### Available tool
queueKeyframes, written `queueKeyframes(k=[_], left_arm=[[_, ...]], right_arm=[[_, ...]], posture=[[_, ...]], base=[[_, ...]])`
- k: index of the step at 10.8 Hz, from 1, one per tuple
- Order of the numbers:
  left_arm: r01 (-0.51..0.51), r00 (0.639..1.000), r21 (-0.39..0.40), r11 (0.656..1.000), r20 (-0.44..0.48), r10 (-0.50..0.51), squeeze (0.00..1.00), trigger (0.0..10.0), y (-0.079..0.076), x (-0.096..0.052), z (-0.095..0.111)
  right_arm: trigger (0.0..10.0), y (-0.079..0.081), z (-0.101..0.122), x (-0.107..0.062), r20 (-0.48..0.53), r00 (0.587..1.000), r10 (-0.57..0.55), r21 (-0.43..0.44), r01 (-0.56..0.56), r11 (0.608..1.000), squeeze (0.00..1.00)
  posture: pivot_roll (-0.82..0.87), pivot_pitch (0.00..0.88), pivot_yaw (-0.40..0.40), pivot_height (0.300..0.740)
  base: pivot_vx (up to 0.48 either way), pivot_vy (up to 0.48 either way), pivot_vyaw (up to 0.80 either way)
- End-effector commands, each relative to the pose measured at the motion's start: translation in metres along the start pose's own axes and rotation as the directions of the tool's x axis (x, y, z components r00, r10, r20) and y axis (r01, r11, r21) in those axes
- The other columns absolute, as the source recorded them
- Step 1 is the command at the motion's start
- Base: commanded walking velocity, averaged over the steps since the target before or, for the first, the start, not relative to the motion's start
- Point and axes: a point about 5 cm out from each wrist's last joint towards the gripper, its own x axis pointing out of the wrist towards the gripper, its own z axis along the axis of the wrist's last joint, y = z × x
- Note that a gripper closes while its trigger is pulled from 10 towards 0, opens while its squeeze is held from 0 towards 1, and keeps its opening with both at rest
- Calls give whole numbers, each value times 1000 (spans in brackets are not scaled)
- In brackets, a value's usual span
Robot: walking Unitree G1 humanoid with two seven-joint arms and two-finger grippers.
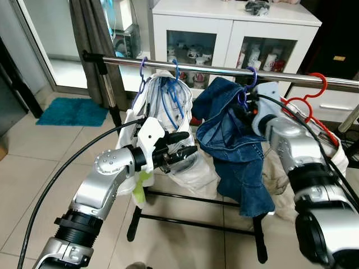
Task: Hang hanger
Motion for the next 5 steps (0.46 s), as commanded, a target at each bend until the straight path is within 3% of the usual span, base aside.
queueKeyframes(k=[1,3,4,5], left_arm=[[-2,1000,21,1000,8,2,0,10000,2,2,5],[1,1000,22,1000,8,-1,0,10000,1,3,5],[-1,1000,26,1000,8,0,0,10000,2,3,5],[-3,1000,26,1000,8,3,0,10000,2,2,5]], right_arm=[[10000,3,1,4,0,1000,18,-4,-18,1000,0],[9725,0,6,10,18,1000,-17,-2,17,1000,0],[8627,-1,14,12,38,999,-28,0,28,1000,0],[8157,0,18,14,45,999,-28,-7,29,1000,0]], posture=[[-22,0,5,740],[-18,0,5,740],[-15,0,2,740],[-14,0,-2,740]], base=[[0,0,0],[0,0,0],[0,0,0],[0,0,0]])
